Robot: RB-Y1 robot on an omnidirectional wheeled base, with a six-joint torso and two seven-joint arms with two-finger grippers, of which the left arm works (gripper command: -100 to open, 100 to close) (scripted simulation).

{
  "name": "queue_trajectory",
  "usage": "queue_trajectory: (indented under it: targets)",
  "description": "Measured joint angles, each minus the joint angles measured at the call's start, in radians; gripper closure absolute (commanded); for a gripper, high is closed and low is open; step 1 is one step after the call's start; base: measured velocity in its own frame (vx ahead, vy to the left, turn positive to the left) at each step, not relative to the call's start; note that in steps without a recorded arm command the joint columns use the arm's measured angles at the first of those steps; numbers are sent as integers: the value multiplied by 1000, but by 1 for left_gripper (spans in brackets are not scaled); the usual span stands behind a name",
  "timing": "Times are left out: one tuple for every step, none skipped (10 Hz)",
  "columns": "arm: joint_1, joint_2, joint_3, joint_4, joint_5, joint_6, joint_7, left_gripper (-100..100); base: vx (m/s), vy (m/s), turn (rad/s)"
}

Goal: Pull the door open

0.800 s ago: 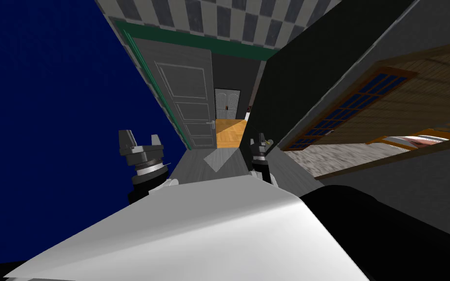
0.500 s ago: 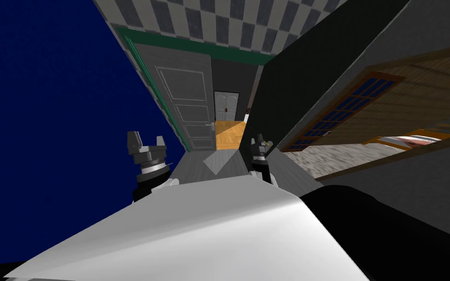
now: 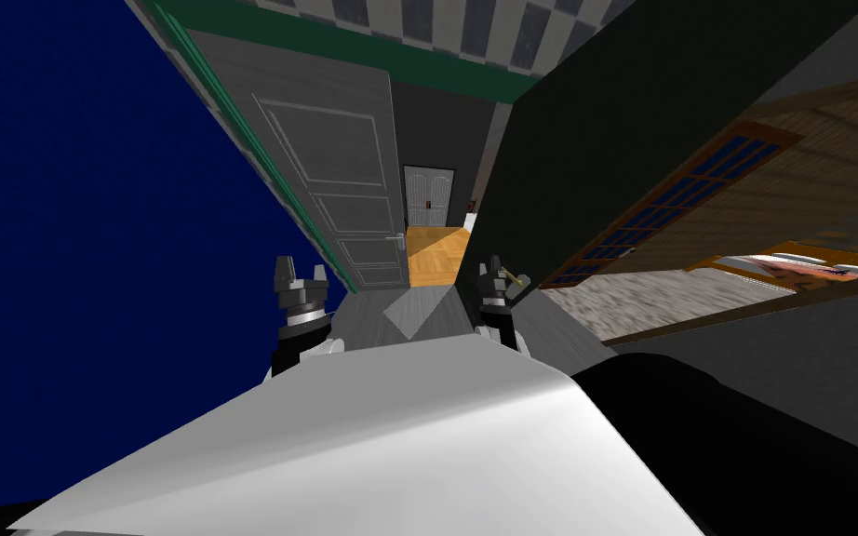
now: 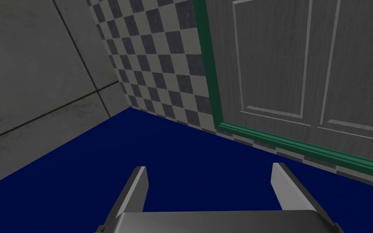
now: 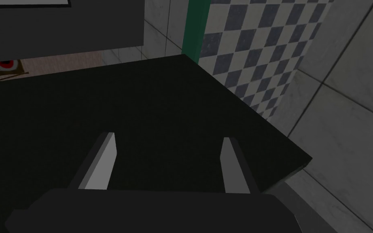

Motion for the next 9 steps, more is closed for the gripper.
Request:
queue_trajectory:
  targets:
    - [-14, 6, 3, 19, 1, 10, 2, -100, 144, 1, -74]
    - [-32, 15, 8, 48, 2, 20, 4, -100, 132, -26, -53]
    - [-44, 25, 14, 67, 5, 31, 9, -100, 115, -28, -24]
    - [-50, 29, 15, 82, 6, 38, 12, -100, 98, -19, -34]
    - [-53, 33, 13, 101, 5, 38, 13, -100, 97, -4, -45]
    - [-63, 40, 18, 123, 7, 40, 16, -100, 83, -9, -52]
    - [-74, 46, 22, 139, 9, 48, 20, -100, 91, -10, -38]
    - [-78, 49, 21, 158, 9, 51, 21, -100, 113, -8, -37]
    - [-91, 51, 21, 177, 8, 57, 21, -100, 106, -15, -54]
